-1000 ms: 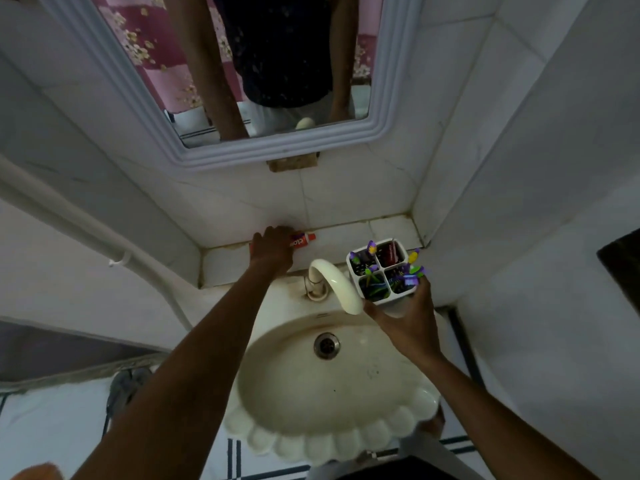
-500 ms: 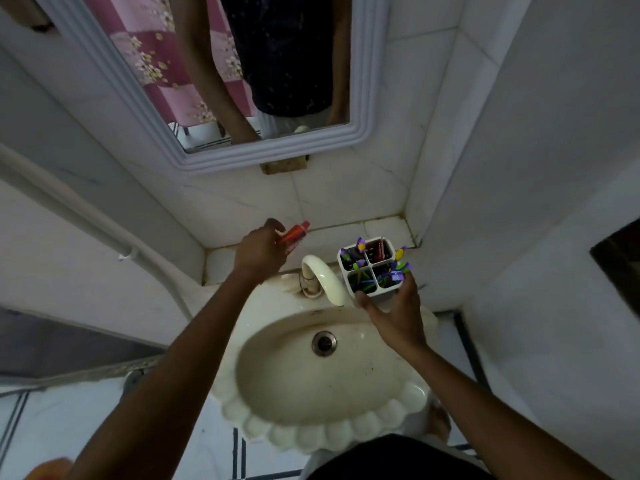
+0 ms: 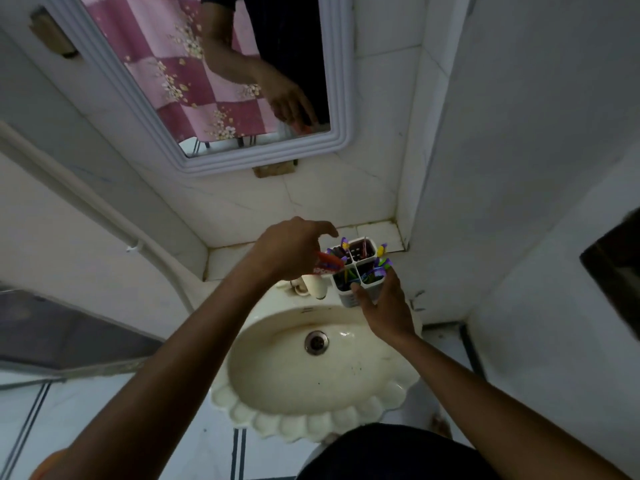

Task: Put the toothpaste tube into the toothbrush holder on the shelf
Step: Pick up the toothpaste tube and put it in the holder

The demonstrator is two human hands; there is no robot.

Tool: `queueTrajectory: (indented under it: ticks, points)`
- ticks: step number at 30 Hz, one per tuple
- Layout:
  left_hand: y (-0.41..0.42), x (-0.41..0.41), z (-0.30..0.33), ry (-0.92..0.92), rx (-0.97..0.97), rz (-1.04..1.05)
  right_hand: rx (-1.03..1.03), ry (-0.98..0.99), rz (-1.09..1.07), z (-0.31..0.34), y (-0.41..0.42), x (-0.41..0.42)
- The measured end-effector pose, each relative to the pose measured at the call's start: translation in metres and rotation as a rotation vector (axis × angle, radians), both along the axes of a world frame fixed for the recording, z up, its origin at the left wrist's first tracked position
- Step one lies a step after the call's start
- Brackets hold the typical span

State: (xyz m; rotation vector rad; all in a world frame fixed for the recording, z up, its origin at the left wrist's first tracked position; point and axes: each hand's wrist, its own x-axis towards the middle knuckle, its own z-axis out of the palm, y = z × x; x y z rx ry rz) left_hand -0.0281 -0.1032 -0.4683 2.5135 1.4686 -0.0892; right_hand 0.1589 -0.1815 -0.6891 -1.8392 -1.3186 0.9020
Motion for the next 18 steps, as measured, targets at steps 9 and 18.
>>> queueTrajectory:
  ticks: [9, 18]
  points:
    - [-0.006, 0.044, -0.04, 0.085, 0.081, -0.01, 0.04, -0.029, 0.026, 0.001, -0.001, 0.004]
    - [-0.004, 0.05, -0.056, -0.088, 0.053, 0.043, 0.046, -0.071, 0.028, -0.002, 0.0, 0.007]
